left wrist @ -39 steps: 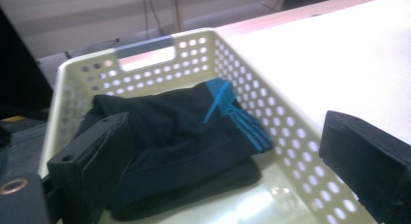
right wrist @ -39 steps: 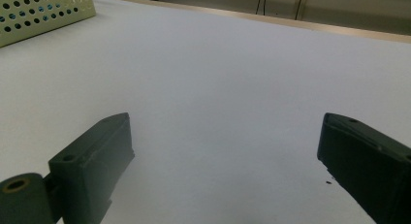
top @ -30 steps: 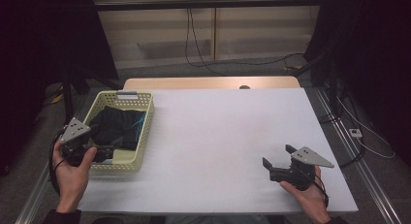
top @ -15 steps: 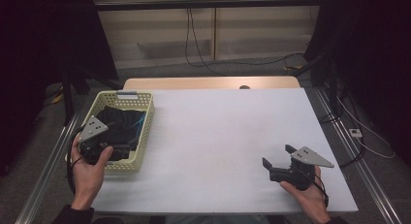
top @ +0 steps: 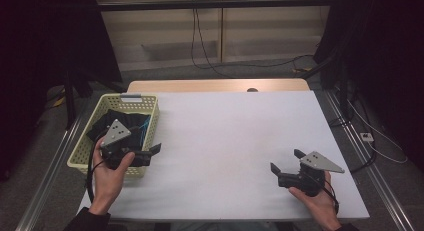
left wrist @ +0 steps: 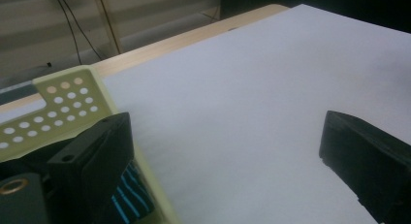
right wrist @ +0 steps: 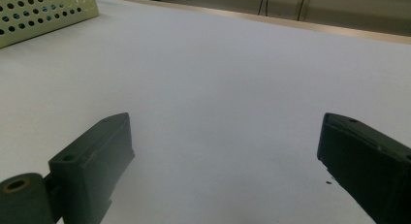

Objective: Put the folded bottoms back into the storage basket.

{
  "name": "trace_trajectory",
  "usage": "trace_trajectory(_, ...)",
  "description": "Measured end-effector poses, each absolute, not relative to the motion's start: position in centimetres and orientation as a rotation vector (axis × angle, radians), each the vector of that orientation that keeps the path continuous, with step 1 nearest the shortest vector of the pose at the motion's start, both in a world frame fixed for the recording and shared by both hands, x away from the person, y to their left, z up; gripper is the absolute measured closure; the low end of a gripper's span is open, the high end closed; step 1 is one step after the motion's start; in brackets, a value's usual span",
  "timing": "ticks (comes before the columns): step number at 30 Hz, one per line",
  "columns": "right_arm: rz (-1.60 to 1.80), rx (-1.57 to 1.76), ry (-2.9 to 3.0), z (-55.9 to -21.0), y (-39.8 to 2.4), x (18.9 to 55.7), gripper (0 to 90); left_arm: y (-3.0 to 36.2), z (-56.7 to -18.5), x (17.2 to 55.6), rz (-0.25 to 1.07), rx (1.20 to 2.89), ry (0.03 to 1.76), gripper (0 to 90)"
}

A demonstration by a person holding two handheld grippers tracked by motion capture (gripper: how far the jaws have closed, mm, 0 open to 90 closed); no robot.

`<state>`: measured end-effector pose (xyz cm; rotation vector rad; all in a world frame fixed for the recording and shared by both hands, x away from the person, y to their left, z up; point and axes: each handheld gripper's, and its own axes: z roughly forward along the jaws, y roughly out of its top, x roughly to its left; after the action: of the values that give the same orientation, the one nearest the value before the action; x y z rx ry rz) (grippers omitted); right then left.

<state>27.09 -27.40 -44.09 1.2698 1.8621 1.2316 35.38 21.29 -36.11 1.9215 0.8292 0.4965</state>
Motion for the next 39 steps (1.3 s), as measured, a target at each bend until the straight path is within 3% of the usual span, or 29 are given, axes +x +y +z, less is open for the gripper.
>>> trace_trajectory(23, 1.236, 1.271, 1.865, -44.1, -27.4, 27.1, 5.6, 16.1, -39.4, 35.3, 0.416, 1.997, 0.773, 5.6)
trace_trajectory(39, 1.238, 1.272, 1.862, -44.1, -27.4, 27.0, 5.5, 16.2, -42.6, 34.6, 0.359, 1.959, 0.774, 5.0)
